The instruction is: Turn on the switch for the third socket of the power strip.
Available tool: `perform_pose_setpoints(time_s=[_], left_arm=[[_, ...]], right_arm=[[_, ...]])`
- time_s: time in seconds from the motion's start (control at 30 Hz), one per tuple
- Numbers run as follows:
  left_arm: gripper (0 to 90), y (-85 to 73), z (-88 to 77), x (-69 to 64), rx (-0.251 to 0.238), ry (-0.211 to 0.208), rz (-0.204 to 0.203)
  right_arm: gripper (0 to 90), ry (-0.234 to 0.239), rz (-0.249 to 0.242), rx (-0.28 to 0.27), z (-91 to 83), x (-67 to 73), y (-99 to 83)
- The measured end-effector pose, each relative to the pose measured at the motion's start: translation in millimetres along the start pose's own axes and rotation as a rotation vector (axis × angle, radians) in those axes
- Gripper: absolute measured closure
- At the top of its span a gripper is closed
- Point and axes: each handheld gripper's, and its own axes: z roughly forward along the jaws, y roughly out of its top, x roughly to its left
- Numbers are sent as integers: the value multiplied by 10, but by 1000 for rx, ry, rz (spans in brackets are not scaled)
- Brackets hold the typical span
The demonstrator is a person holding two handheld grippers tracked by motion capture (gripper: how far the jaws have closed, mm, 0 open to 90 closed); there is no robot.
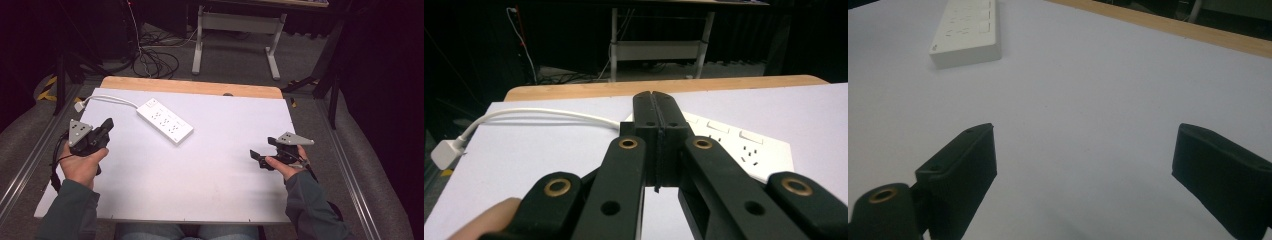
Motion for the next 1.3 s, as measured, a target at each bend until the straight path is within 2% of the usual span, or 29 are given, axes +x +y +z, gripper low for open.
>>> perform_pose_setpoints(time_s=[0.47,0.7,1.0,1.3], left_arm=[[899,53,137,-112,5,-31,26],[899,64,197,-122,11,-23,29],[900,103,304,-202,17,-59,55],[899,103,387,-260,31,-73,69]], right_arm=[[110,-10,4,3,6,0,1],[110,-15,3,11,15,3,-4],[110,-16,4,10,11,3,-3],[110,-14,5,9,11,4,-1]])
